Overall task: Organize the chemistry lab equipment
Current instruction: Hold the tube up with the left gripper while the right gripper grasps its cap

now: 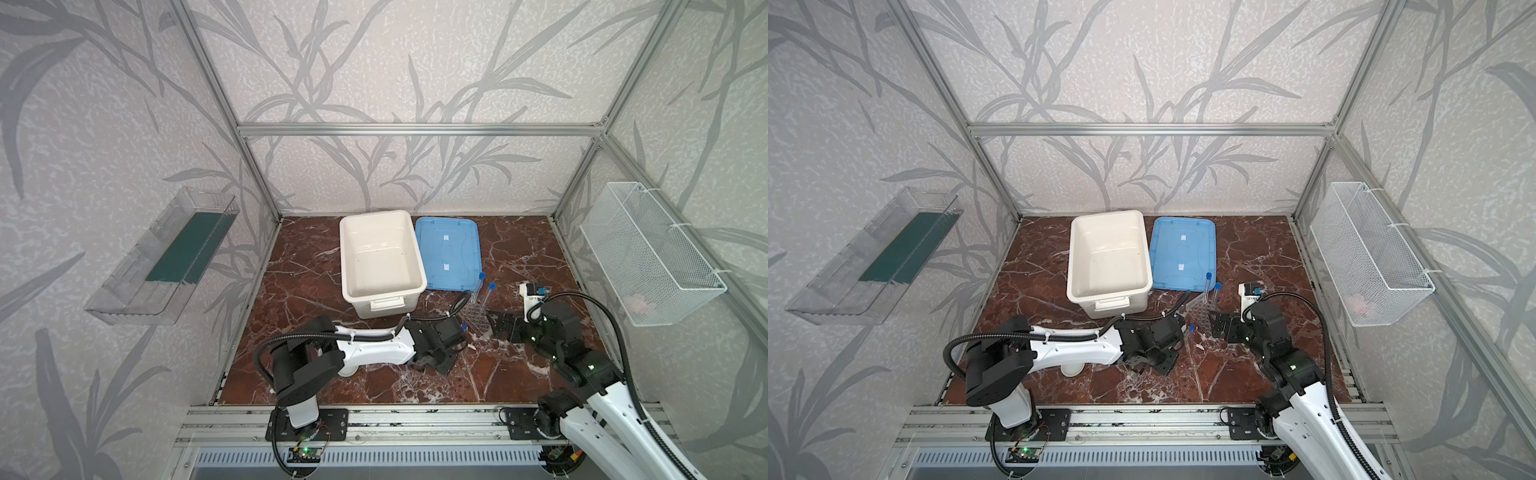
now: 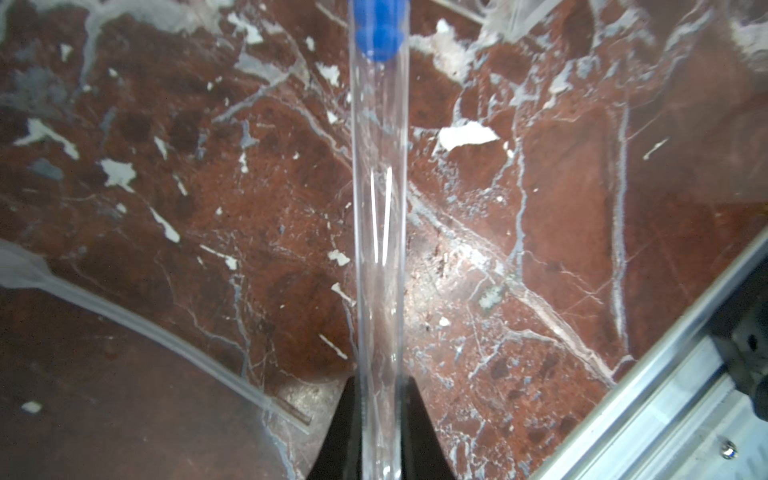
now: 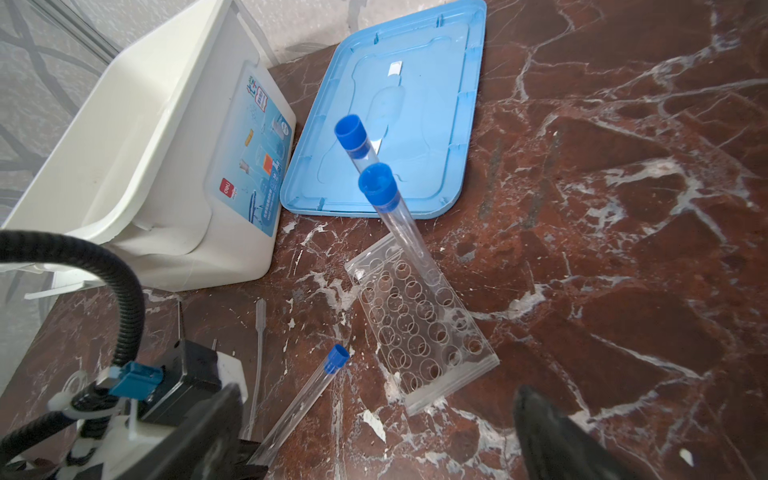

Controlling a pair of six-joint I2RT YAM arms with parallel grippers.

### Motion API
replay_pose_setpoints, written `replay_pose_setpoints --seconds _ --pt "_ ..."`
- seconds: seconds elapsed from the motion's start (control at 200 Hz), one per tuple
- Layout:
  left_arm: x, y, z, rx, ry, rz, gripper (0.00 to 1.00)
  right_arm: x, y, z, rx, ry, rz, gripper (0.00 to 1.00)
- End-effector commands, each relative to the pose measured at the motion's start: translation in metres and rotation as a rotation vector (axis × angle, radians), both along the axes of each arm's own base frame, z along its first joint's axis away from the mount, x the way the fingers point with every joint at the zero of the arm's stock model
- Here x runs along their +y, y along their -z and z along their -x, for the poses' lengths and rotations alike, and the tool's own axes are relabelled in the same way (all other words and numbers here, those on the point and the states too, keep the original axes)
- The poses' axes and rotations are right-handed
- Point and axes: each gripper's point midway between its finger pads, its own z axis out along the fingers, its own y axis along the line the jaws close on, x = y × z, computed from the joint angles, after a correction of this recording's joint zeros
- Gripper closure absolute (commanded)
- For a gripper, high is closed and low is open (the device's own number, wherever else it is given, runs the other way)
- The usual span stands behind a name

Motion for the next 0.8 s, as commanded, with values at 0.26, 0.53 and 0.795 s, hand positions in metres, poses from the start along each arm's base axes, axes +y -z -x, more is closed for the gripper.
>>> replay_pose_setpoints --seconds 0.26,0.53,0.795 --pt "-0.013 -0.047 -0.001 -0.127 0.067 0.251 0.86 0.04 -0.005 -0.007 0.048 -0.107 -0.219 0.0" --pt "-0.01 -0.061 -0.003 -0.189 0.058 0.32 0.86 0.064 0.002 -0.014 0.134 -0.155 -0.349 0.08" --pt "-0.012 -0.07 -0.006 -0.227 0.047 0.349 0.86 0.079 0.007 -0.019 0.171 -0.187 -0.42 0.33"
